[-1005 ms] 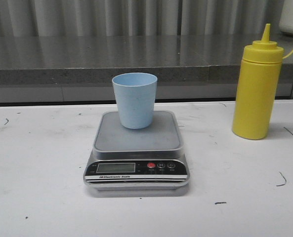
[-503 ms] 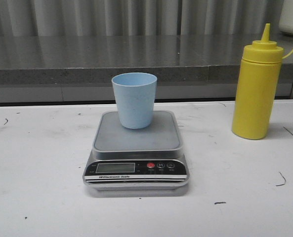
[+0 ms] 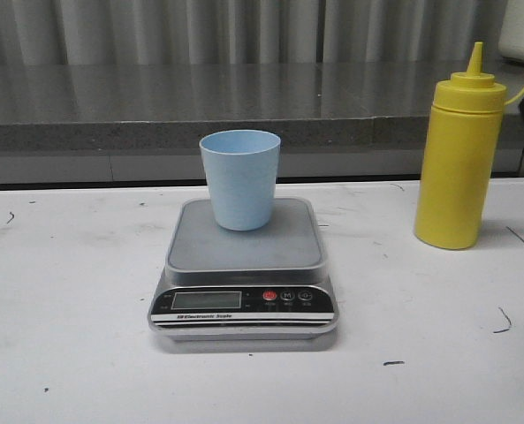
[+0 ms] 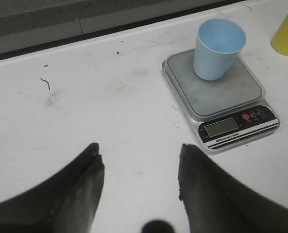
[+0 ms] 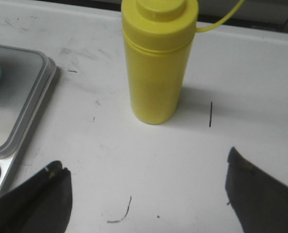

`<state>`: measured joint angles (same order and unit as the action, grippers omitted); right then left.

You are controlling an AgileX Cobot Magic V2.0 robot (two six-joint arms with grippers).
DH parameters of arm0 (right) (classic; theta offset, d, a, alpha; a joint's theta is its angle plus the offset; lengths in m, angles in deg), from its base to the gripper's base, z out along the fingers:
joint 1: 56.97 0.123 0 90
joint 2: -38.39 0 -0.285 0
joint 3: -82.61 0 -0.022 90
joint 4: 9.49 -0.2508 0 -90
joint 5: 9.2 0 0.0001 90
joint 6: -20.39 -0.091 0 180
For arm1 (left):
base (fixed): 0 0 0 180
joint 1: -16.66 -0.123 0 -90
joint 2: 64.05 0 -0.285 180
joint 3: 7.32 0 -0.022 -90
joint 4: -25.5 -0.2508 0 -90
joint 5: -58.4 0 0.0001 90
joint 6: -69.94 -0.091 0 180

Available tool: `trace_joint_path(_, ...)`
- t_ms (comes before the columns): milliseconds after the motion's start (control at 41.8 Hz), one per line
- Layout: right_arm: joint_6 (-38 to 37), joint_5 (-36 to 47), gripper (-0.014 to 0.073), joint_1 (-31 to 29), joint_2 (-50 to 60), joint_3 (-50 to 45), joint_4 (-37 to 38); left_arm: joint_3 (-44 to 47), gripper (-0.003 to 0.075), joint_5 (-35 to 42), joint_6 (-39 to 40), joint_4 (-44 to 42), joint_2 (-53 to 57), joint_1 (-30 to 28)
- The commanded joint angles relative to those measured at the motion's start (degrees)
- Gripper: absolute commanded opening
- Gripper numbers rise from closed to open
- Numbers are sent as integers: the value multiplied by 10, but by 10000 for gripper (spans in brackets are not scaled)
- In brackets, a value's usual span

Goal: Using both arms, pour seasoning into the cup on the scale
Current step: 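Open the left gripper and withdraw it from the cup, then reach the right gripper to the yellow squeeze bottle and grasp it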

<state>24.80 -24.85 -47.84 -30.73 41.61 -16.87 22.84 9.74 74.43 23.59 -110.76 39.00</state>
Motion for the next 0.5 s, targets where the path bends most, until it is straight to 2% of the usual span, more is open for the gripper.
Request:
trace_joint_path(0, 7, 138, 654, 8, -34, -14, -15, -14, 355, 42, 4, 0, 1, -3)
trace_joint_path(192, -4, 323, 654, 20, -137, -51, -23, -14, 355, 42, 4, 0, 1, -3)
trace_joint_path(479, -75, 516, 654, 20, -274, -51, -11, -14, 355, 42, 4, 0, 1, -3)
